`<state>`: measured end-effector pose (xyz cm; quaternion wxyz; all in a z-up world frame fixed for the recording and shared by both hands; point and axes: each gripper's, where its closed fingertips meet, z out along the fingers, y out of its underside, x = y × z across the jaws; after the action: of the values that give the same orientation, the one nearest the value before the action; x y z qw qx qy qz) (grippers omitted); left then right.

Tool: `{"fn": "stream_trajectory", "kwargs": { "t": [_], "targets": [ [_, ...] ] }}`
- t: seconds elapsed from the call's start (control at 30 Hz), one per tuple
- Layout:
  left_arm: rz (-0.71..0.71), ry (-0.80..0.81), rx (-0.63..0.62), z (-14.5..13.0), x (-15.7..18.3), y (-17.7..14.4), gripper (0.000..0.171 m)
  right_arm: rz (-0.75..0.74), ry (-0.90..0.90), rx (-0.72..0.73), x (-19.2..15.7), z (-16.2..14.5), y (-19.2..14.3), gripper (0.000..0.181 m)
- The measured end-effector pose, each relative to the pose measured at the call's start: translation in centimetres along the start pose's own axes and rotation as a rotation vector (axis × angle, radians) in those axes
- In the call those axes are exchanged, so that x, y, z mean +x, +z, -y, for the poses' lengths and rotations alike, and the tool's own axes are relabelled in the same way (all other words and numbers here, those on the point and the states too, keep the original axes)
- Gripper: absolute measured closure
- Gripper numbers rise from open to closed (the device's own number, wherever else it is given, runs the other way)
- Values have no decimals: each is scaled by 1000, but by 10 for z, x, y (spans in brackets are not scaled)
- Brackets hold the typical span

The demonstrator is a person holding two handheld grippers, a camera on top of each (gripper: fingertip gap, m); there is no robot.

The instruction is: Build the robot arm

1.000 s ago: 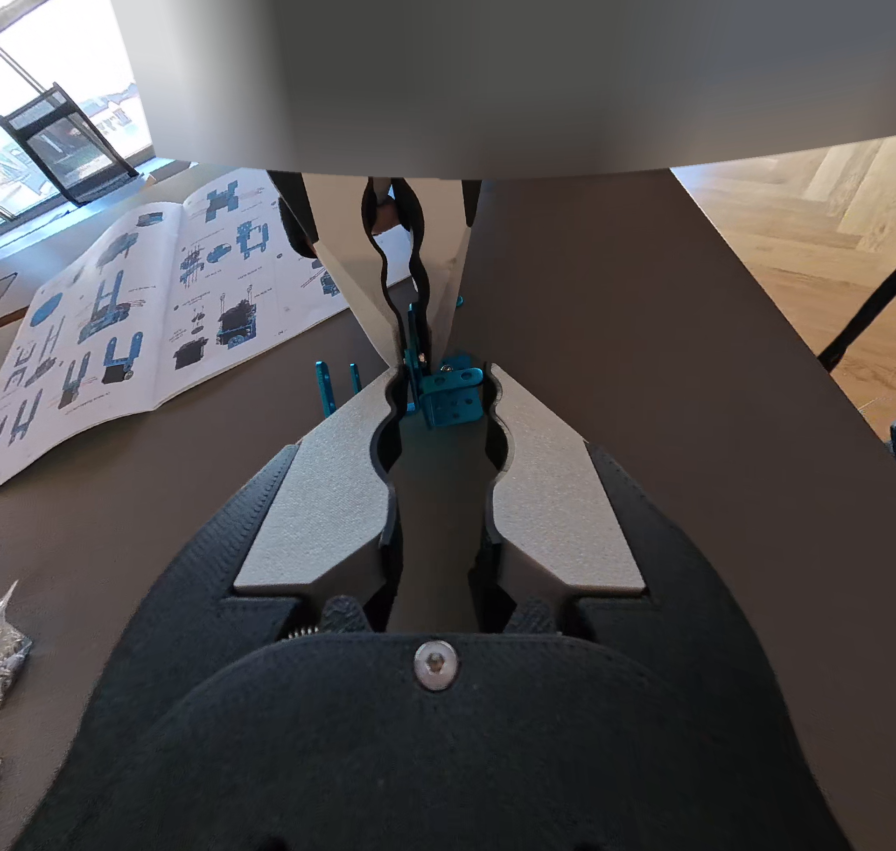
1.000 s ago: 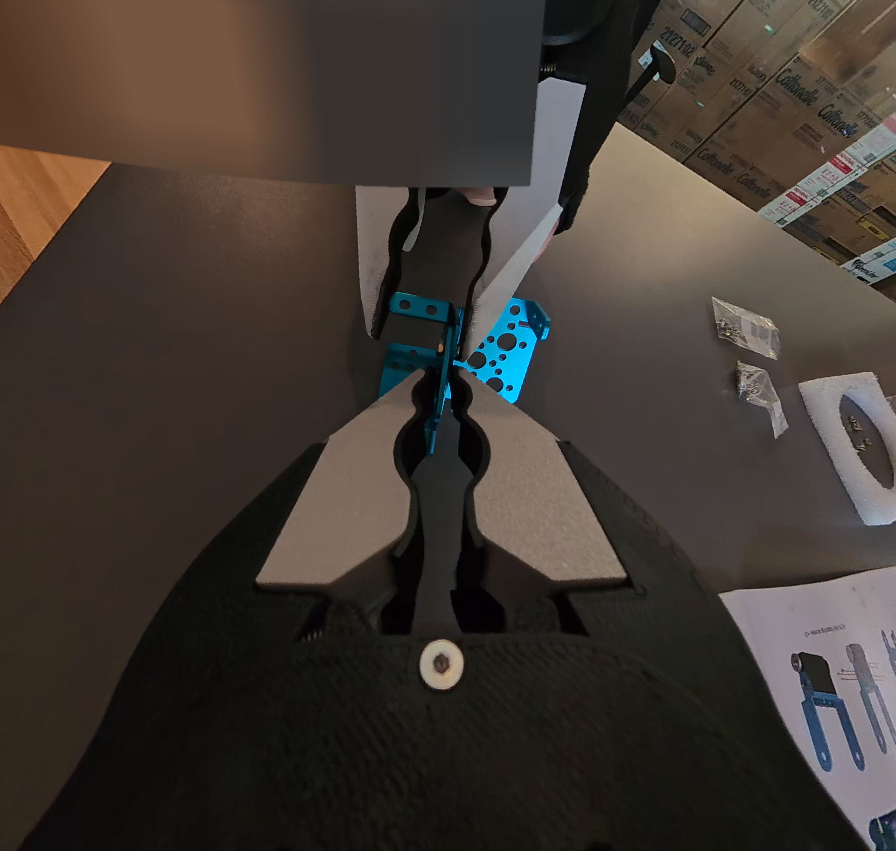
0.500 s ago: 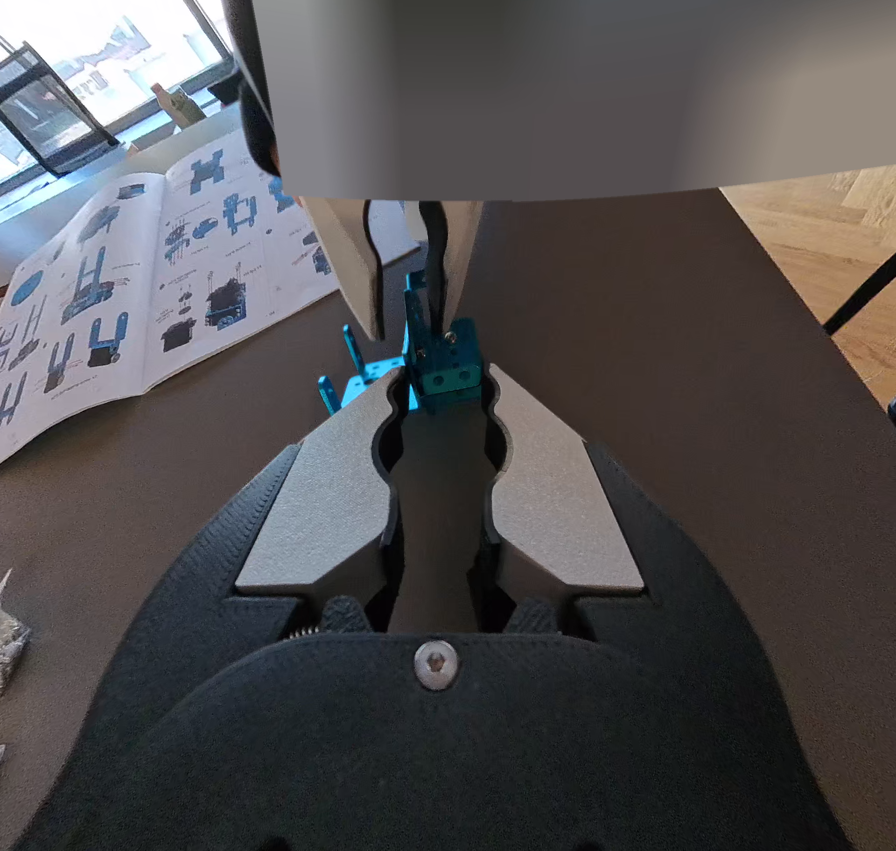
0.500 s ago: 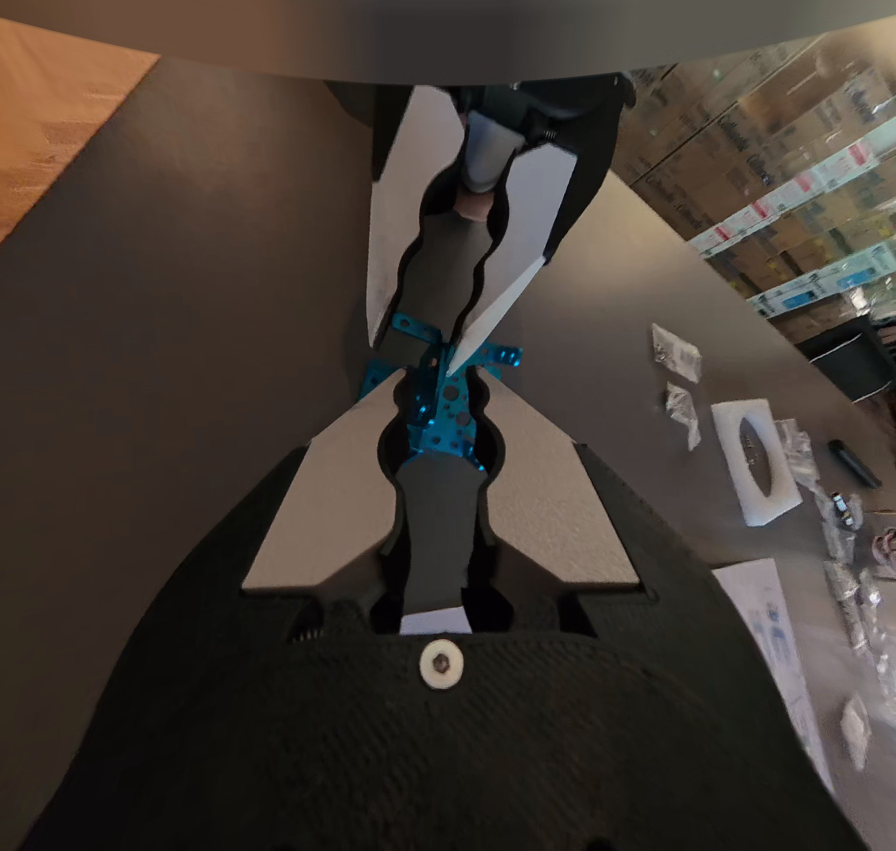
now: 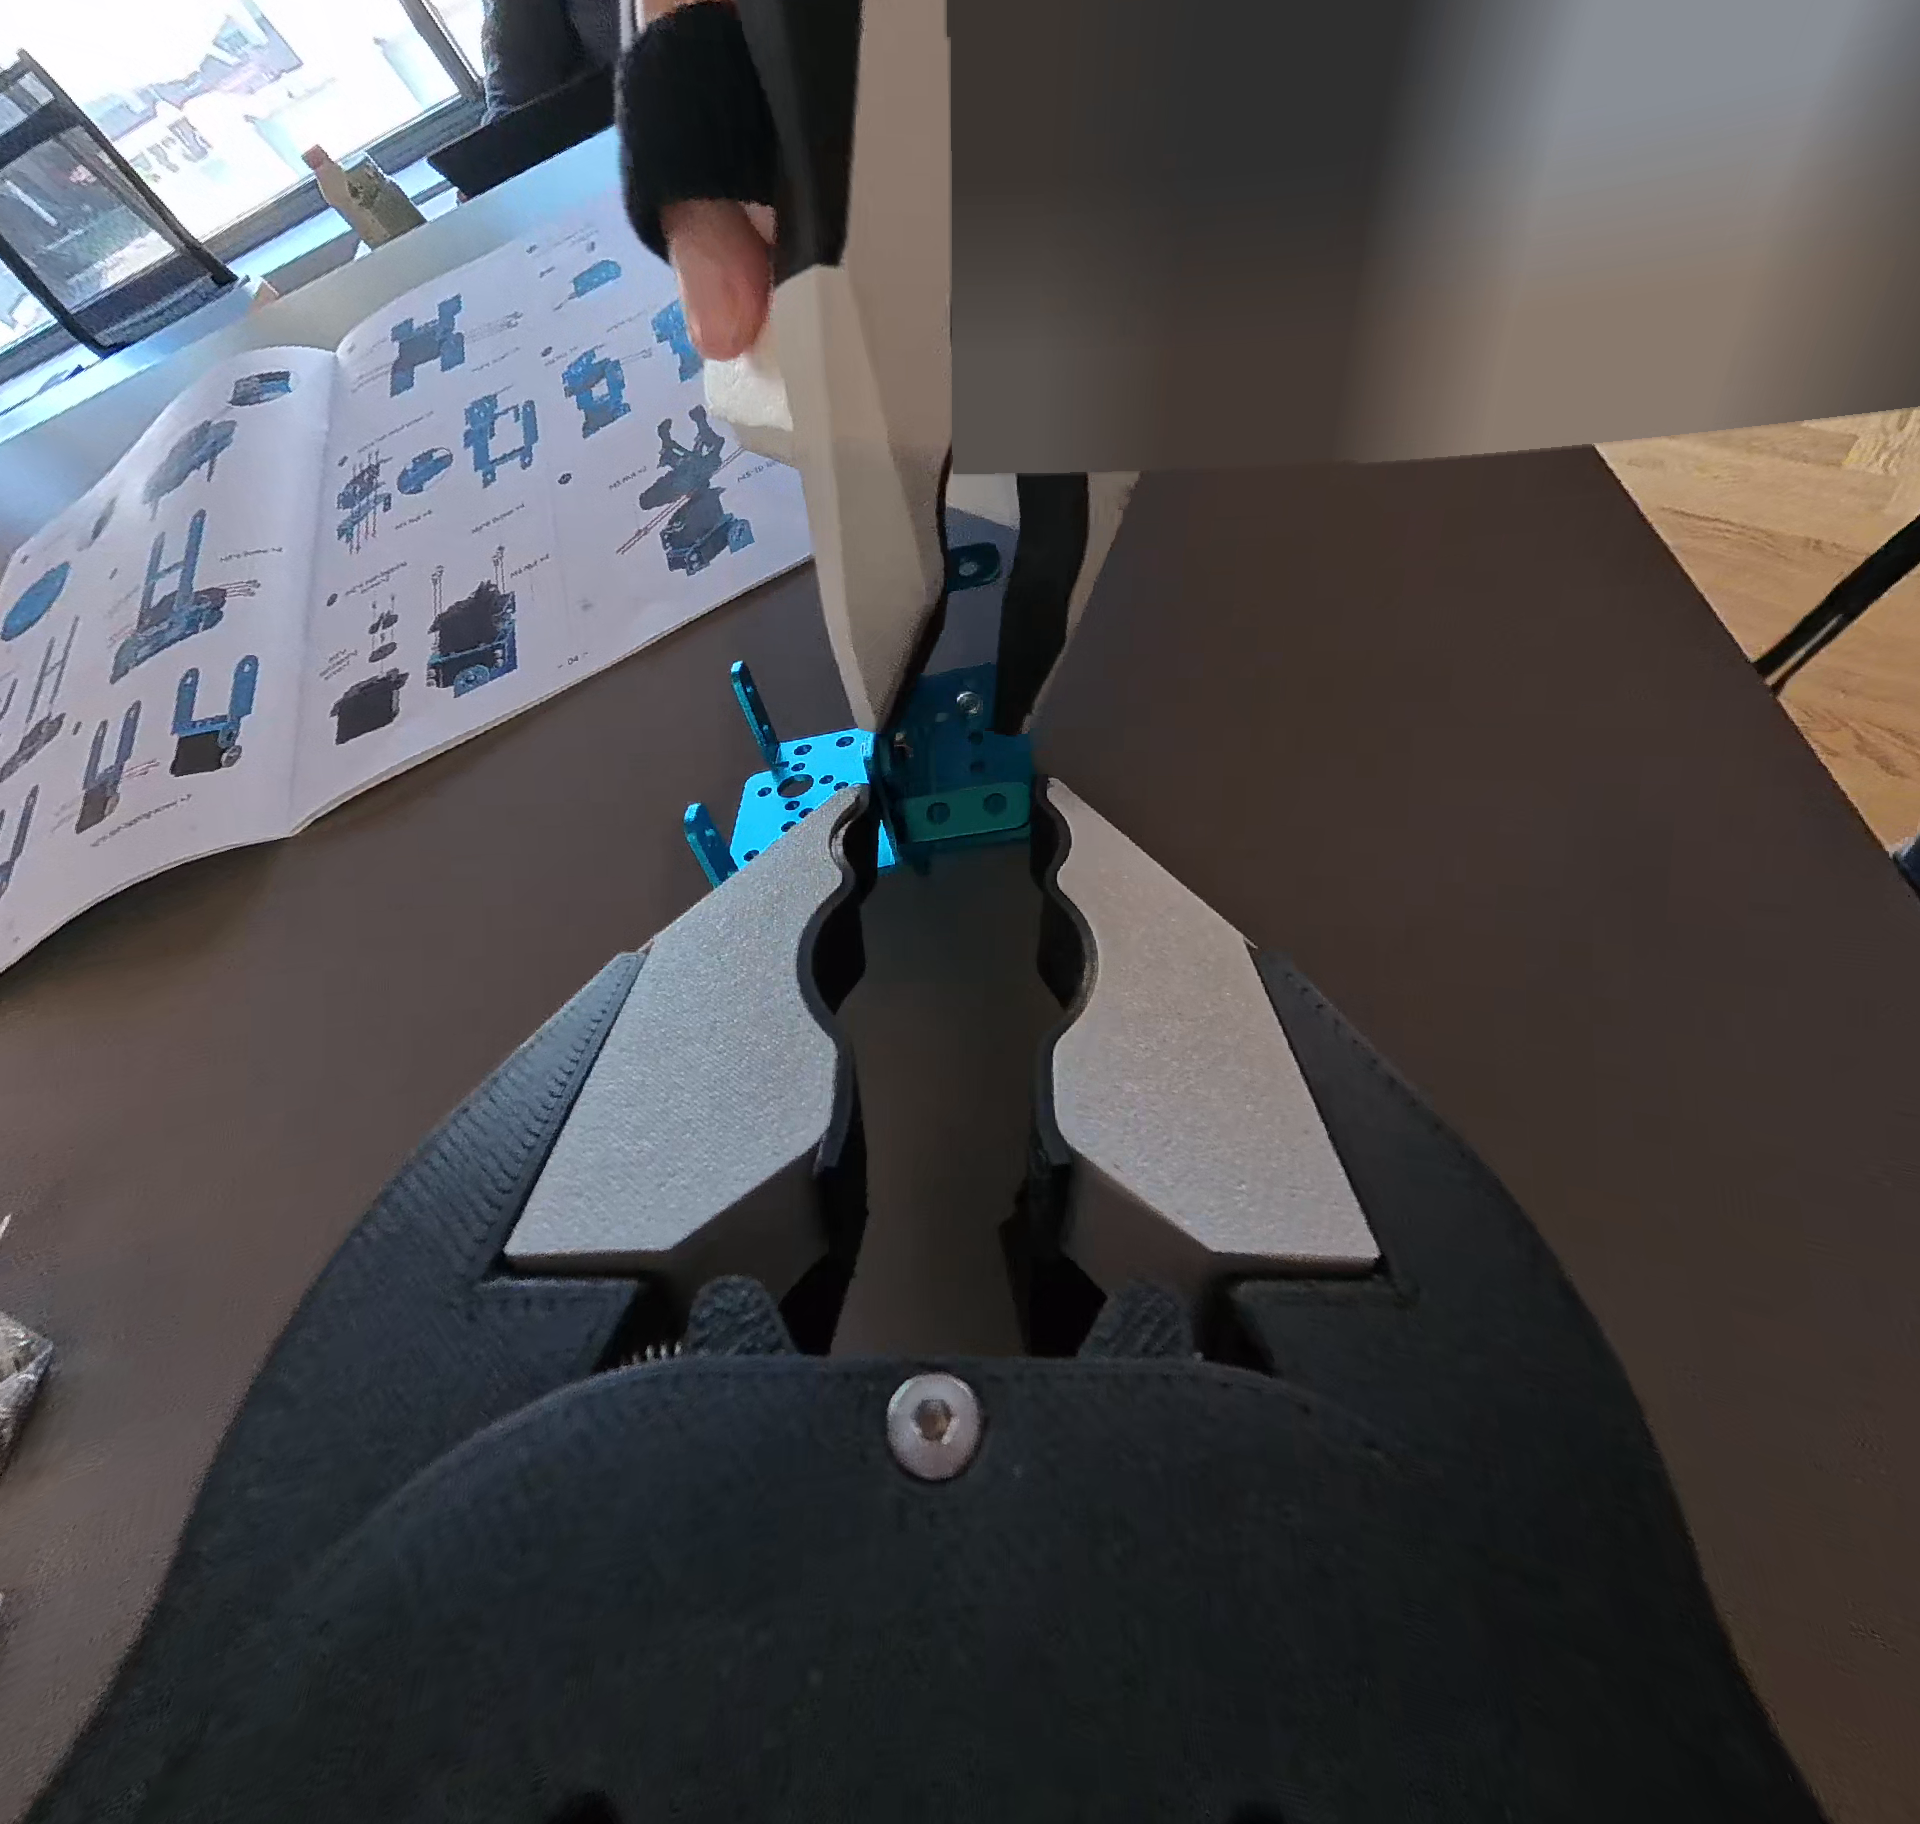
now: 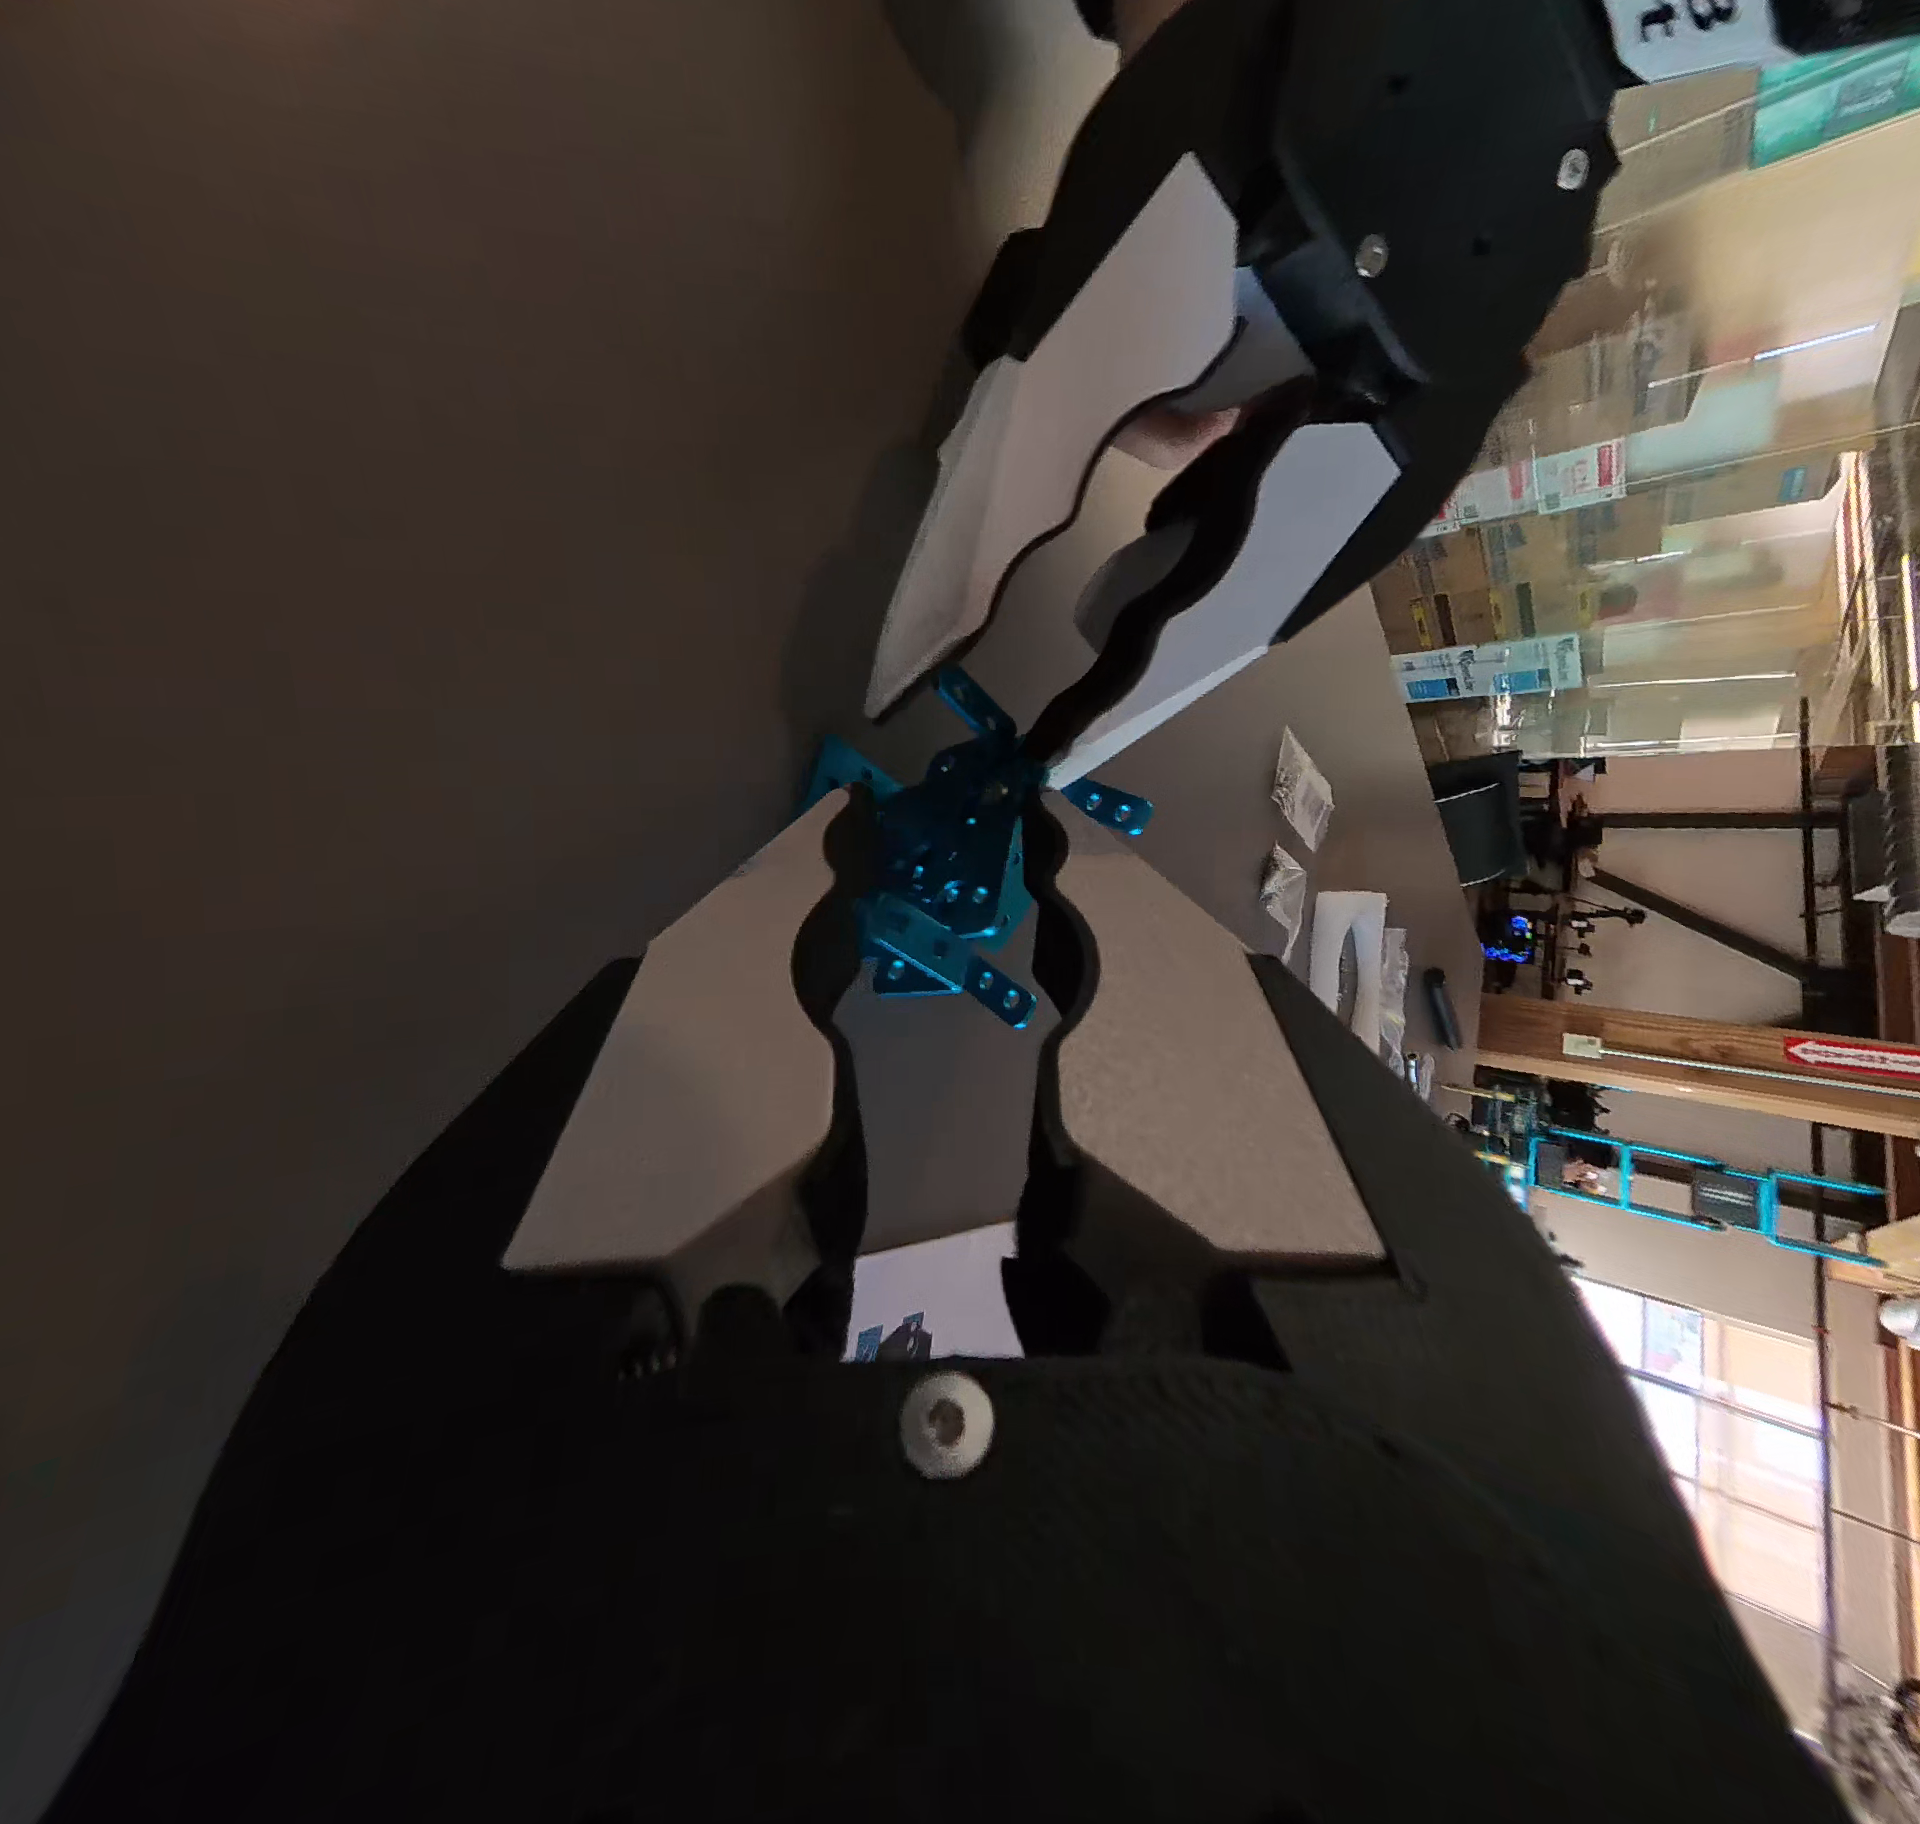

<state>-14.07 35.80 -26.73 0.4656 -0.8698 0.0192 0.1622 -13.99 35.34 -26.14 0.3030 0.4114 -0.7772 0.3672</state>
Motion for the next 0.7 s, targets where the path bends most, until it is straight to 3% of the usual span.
{"fn": "stream_trajectory", "kwargs": {
  "t": [0.33, 0.7],
  "targets": [
    [-1, 0, 0, 0, 0, 0, 143, -90, -229, -64, -6, 0, 2, 147],
    [-2, -2, -1, 0, 0, 0, 144, -42, -140, -66, -8, -3, 0, 163]
  ]
}}
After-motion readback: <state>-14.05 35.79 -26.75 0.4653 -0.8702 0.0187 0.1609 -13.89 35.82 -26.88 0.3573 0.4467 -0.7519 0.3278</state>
